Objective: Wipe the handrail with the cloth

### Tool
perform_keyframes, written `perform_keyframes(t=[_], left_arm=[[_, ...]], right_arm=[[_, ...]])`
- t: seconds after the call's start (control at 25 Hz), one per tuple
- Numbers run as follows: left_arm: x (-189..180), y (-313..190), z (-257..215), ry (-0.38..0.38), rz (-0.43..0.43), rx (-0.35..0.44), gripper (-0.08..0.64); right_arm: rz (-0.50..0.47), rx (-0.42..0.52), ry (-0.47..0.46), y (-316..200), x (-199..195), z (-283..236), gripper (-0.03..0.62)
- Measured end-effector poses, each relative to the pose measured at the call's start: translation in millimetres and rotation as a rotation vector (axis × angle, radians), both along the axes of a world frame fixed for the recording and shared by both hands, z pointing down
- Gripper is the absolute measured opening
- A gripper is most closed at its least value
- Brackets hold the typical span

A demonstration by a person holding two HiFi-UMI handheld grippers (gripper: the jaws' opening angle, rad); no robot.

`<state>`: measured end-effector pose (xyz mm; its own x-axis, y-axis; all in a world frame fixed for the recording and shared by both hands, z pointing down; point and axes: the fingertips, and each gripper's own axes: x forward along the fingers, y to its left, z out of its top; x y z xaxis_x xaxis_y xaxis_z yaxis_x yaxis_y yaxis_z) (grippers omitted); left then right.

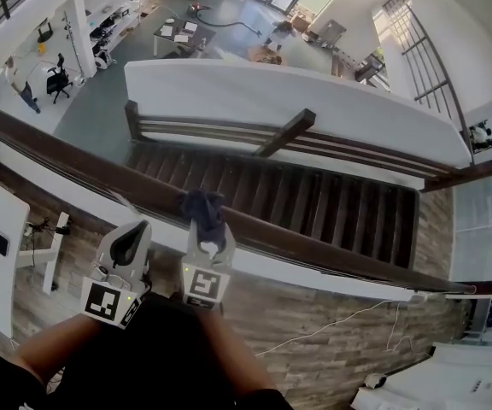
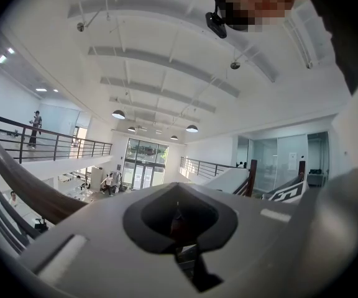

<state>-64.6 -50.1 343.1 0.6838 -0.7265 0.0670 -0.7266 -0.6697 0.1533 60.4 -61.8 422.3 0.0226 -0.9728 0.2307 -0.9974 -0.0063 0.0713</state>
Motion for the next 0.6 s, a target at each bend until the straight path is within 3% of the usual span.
perform_keyframes(t=[0.12, 0.24, 0.6], left_arm=[[11, 4, 4, 0.004, 0.024, -0.03, 0.0], [21, 9, 9, 0.0, 0.048, -0.054, 0.0], [36, 19, 10, -0.004, 0.073, -0.053, 0.0]], right_arm=[[-0.009, 0.015, 0.034, 4, 9, -7, 0.155], [0.015, 0.04, 0.011, 11, 19, -5, 0.156], [0.083, 0.052, -0.007, 25, 49, -5, 0.158]])
